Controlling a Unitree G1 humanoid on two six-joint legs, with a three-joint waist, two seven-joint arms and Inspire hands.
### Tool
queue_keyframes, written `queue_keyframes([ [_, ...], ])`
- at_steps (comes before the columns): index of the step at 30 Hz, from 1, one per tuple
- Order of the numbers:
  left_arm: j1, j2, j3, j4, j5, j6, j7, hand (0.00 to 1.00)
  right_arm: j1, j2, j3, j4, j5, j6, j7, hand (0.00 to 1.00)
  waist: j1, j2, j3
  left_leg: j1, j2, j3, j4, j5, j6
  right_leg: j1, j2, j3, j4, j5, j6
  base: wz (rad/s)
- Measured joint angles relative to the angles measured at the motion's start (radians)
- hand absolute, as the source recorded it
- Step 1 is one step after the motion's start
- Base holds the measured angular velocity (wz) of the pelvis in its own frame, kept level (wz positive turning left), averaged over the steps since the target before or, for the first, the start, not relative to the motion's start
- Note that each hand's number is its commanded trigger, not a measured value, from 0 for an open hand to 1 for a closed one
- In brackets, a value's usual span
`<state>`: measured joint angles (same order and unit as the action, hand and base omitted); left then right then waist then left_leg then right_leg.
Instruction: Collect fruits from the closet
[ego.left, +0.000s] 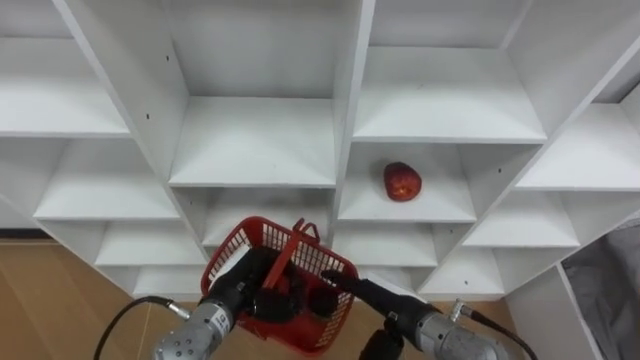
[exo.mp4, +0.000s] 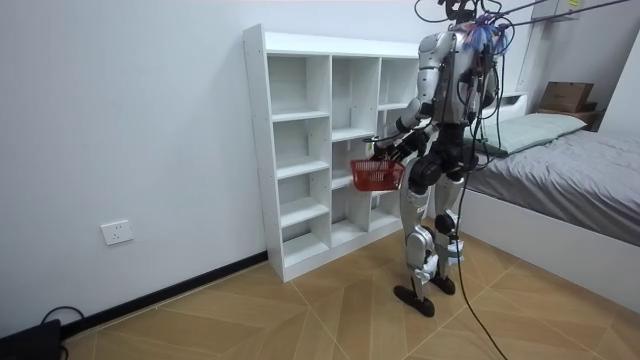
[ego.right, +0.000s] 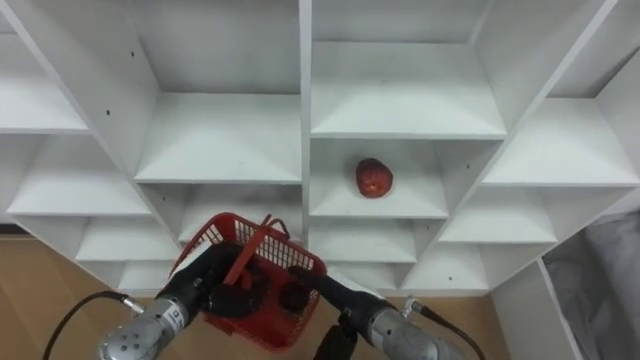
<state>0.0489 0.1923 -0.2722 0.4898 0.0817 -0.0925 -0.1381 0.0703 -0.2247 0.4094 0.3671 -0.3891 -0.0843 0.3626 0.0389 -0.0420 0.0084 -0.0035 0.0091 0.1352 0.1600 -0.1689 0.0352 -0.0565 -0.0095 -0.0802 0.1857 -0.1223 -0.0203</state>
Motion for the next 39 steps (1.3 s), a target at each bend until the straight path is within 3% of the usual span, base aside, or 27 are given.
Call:
queue_keyframes([
  [11,0.006,0.004,0.0,0.009,0.0,0.001,0.007,1.0,0.017,0.001,-0.005,-0.005,0.003,0.014,-0.003,0.0,-0.003,0.003,0.0009,0.01,0.001,0.001,-0.004,-0.001,-0.001,0.008,0.001,-0.002,0.0,0.0,0.0,-0.01],
  [17,0.034,0.007,0.0,0.007,0.0,0.001,0.019,1.0,0.052,0.0,-0.052,-0.069,0.003,0.013,-0.03,0.0,-0.004,0.01,0.0029,0.014,0.001,0.002,-0.007,-0.001,-0.001,0.008,0.003,-0.001,-0.003,0.0,0.0,0.0],
  [23,0.039,0.007,0.004,0.006,0.001,0.0,0.03,1.0,0.067,0.003,-0.088,-0.075,0.031,0.013,-0.064,0.0,-0.003,0.017,-0.002,0.037,0.002,0.002,-0.016,-0.003,-0.004,0.03,0.01,0.0,-0.018,0.0,0.0,0.0],
  [36,0.076,0.003,0.049,0.008,-0.002,0.0,0.063,1.0,0.122,0.031,-0.178,-0.091,0.043,0.009,-0.135,0.0,-0.013,0.015,-0.0028,0.07,0.004,0.002,-0.019,-0.006,-0.008,0.066,0.013,0.006,-0.019,-0.002,-0.003,0.0],
  [39,0.086,-0.011,0.073,0.008,0.0,0.0,0.064,1.0,0.14,0.032,-0.199,-0.11,0.042,0.004,-0.166,0.0,-0.014,0.014,-0.0022,0.085,0.004,0.003,-0.021,-0.006,-0.008,0.075,0.014,0.01,-0.022,-0.003,-0.002,0.0],
])
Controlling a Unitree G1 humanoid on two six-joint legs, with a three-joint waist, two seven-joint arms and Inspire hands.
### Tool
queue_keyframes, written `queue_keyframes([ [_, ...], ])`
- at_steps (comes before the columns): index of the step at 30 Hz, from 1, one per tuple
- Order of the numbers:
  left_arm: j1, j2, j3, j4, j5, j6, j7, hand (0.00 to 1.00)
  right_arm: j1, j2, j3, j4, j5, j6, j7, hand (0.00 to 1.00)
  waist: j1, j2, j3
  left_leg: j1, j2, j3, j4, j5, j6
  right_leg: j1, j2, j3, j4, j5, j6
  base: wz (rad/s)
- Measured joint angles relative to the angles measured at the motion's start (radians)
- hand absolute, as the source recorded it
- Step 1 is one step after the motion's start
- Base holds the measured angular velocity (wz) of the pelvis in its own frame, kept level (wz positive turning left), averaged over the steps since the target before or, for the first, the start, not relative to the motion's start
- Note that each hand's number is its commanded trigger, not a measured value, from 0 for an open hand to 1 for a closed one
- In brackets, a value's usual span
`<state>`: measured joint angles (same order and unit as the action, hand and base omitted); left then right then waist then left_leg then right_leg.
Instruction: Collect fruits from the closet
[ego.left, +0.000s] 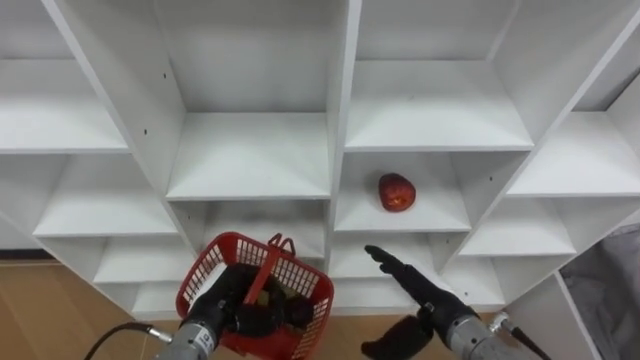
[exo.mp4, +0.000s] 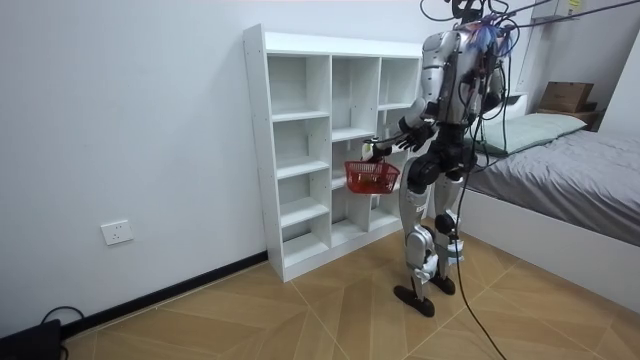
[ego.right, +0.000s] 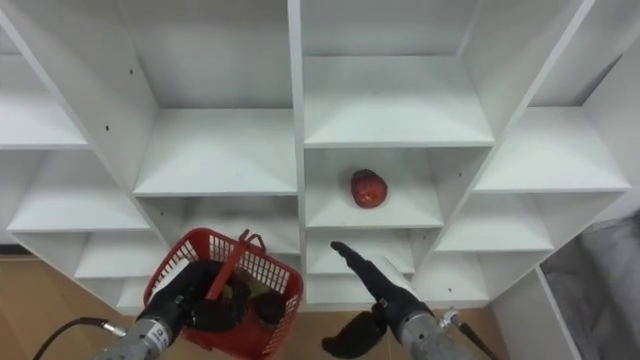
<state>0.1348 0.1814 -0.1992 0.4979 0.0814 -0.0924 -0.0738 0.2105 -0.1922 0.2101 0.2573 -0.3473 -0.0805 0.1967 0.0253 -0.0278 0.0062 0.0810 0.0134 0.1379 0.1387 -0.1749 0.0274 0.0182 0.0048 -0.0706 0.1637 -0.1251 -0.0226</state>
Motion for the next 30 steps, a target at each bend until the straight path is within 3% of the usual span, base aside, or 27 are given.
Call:
queue_keyframes([
  [2,0.007,-0.003,0.001,0.0,0.0,0.0,0.003,1.0,0.008,0.001,-0.009,0.0,0.0,-0.007,-0.016,0.0,-0.005,-0.002,-0.004,0.004,0.0,0.0,-0.005,0.0,0.0,0.005,0.002,0.0,-0.011,0.0,0.0,0.0],
  [11,0.025,-0.009,0.003,-0.006,0.001,0.0,0.027,1.0,0.009,0.002,-0.043,-0.032,0.0,-0.015,-0.146,0.0,-0.022,-0.001,-0.0033,0.002,0.004,0.014,-0.01,-0.001,-0.002,0.005,0.007,0.015,-0.011,0.001,0.0,-0.04],
  [14,0.025,-0.012,0.003,-0.007,0.001,0.0,0.042,1.0,0.006,0.003,-0.046,-0.039,0.003,-0.033,-0.201,0.0,-0.022,0.0,-0.0029,0.005,0.006,0.019,-0.01,-0.003,-0.004,0.006,0.009,0.015,-0.012,0.001,-0.001,-0.01],
  [19,0.025,-0.012,0.004,-0.007,0.001,0.0,0.056,1.0,0.005,0.003,-0.059,-0.039,0.015,-0.04,-0.273,0.0,-0.022,0.009,0.0039,0.003,0.008,0.023,-0.01,-0.006,-0.006,0.003,0.011,0.015,-0.012,0.0,-0.003,-0.01],
  [30,0.025,-0.013,0.004,-0.006,0.002,0.0,0.061,1.0,0.002,0.003,-0.068,-0.039,0.069,-0.042,-0.308,0.0,-0.021,0.006,0.0053,0.008,0.009,0.02,-0.01,-0.008,-0.009,0.002,0.012,0.013,-0.012,-0.003,-0.006,0.0],
])
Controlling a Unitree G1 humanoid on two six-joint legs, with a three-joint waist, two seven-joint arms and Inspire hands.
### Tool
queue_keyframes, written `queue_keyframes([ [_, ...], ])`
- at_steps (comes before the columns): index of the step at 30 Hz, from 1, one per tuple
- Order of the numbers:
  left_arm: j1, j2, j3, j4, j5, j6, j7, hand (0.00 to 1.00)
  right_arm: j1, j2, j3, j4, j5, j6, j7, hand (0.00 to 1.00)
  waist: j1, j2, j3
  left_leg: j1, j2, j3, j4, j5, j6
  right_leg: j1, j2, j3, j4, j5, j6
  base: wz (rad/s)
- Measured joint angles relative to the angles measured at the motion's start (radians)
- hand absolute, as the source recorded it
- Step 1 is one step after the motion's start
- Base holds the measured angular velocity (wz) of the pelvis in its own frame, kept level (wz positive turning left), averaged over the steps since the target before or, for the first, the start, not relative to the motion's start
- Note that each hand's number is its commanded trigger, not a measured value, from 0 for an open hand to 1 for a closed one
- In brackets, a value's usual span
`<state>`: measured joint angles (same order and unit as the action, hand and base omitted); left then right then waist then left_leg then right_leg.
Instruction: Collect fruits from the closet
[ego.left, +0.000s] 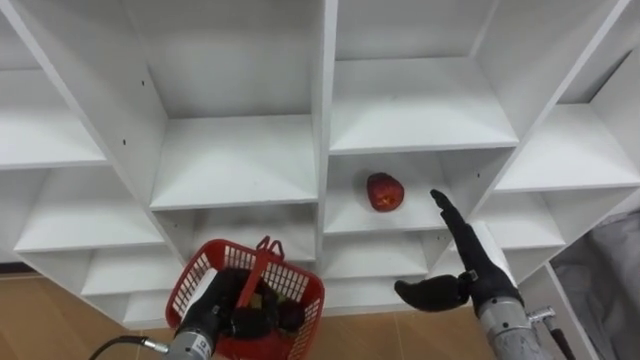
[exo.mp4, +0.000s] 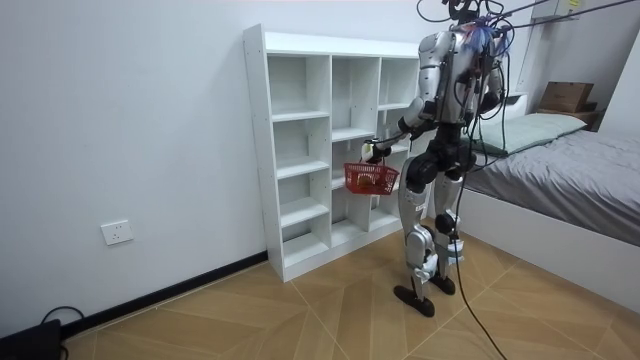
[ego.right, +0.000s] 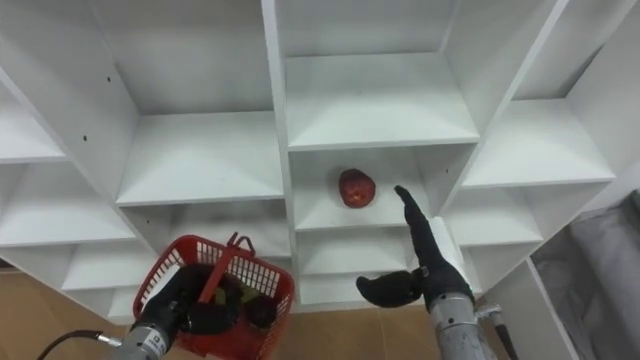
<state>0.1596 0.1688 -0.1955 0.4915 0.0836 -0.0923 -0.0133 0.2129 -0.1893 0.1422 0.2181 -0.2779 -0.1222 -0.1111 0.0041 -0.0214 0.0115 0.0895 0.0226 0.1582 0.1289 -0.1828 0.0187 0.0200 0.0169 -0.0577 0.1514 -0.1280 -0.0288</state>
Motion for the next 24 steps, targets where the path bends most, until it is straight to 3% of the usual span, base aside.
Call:
queue_keyframes([
  [7,0.001,-0.002,0.013,0.0,0.052,0.001,-0.017,1.0,-0.017,0.002,-0.006,0.001,0.004,0.0,-0.012,0.0,0.004,-0.017,0.0025,-0.007,-0.001,-0.007,0.006,0.0,0.0,0.0,-0.008,-0.015,0.002,-0.001,-0.001,0.02],
  [14,0.001,-0.002,0.044,0.013,0.064,0.003,-0.02,1.0,-0.026,0.002,-0.008,0.025,0.082,0.0,-0.041,0.0,0.026,-0.035,-0.0038,-0.008,-0.002,-0.016,0.007,0.0,0.0,0.001,-0.012,-0.024,0.002,-0.002,-0.001,0.04],
  [19,0.001,-0.002,0.071,0.057,0.078,0.02,-0.049,1.0,-0.145,-0.006,-0.025,0.156,0.121,0.013,-0.041,0.0,0.028,-0.051,-0.0005,-0.057,-0.003,-0.039,0.036,0.0,0.001,-0.021,-0.018,-0.048,0.009,-0.001,-0.002,0.13],
  [24,0.0,0.0,0.076,0.058,0.082,0.021,-0.071,1.0,-0.245,-0.007,-0.027,0.245,0.169,0.011,-0.044,0.0,0.032,-0.048,0.0013,-0.114,-0.004,-0.079,0.064,0.0,0.0,-0.055,-0.021,-0.082,0.017,-0.002,-0.004,0.23],
])
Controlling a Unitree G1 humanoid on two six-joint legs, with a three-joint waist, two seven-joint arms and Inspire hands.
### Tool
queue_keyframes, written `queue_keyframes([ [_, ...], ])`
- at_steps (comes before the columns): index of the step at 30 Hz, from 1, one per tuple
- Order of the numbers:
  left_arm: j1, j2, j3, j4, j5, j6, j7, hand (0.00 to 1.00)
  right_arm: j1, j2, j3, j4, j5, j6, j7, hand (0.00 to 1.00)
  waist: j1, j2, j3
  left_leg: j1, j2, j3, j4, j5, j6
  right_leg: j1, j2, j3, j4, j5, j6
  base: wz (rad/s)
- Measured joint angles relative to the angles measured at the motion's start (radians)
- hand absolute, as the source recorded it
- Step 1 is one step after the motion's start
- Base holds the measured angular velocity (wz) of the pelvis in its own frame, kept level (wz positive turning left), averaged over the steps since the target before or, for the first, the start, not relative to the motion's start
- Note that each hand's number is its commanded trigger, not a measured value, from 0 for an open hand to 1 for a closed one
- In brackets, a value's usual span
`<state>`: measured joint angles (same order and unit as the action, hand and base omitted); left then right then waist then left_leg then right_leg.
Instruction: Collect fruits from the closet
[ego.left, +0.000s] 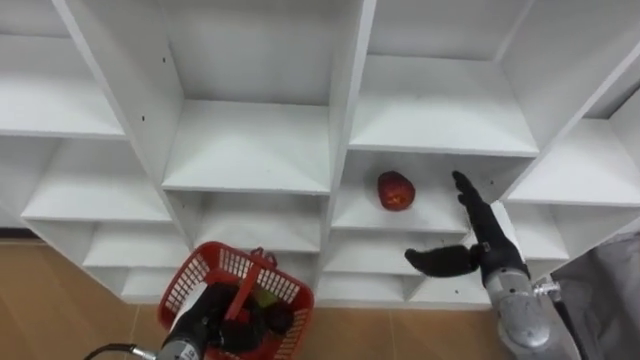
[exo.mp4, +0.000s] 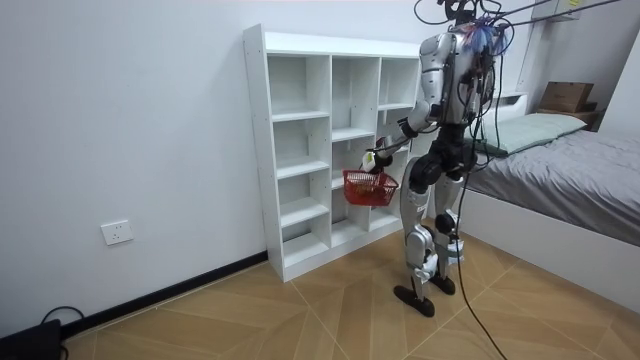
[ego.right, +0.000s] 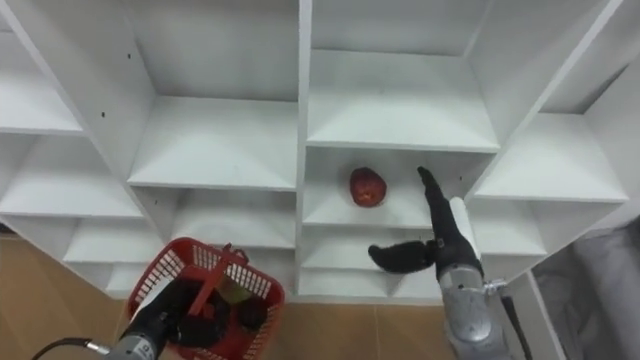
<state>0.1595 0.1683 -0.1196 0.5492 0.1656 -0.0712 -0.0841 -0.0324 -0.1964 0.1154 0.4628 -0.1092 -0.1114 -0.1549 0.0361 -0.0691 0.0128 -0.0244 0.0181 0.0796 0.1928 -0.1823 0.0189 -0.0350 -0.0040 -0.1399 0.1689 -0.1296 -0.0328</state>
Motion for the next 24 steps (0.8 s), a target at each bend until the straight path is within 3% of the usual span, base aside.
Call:
queue_keyframes([
  [4,-0.005,0.001,0.001,0.003,0.003,0.001,-0.009,1.0,-0.112,-0.015,-0.002,0.128,0.006,0.0,-0.019,0.0,0.015,0.005,-0.0006,-0.05,-0.002,-0.01,0.015,0.003,0.0,-0.046,-0.005,-0.015,0.018,-0.001,-0.002,0.1],
  [9,-0.012,0.008,0.001,0.021,0.004,0.002,-0.018,1.0,-0.163,-0.05,-0.009,0.159,-0.003,0.0,-0.035,0.0,0.026,0.004,0.0001,-0.11,-0.005,-0.028,0.04,0.004,0.001,-0.096,-0.013,-0.034,0.038,-0.001,-0.002,0.11],
  [16,-0.054,0.01,-0.001,0.041,0.002,0.007,-0.019,1.0,-0.255,-0.051,-0.01,0.275,0.026,-0.001,-0.071,0.0,0.049,-0.012,0.0128,-0.159,-0.006,-0.029,0.068,0.007,0.004,-0.146,-0.022,-0.049,0.076,-0.004,-0.005,0.03],
  [24,-0.115,0.009,-0.002,0.049,0.003,0.007,-0.017,1.0,-0.317,-0.051,-0.012,0.312,0.082,-0.006,-0.138,0.0,0.058,-0.023,0.0201,-0.22,-0.014,-0.031,0.082,0.014,0.012,-0.205,-0.034,-0.057,0.095,-0.007,-0.005,0.02],
])
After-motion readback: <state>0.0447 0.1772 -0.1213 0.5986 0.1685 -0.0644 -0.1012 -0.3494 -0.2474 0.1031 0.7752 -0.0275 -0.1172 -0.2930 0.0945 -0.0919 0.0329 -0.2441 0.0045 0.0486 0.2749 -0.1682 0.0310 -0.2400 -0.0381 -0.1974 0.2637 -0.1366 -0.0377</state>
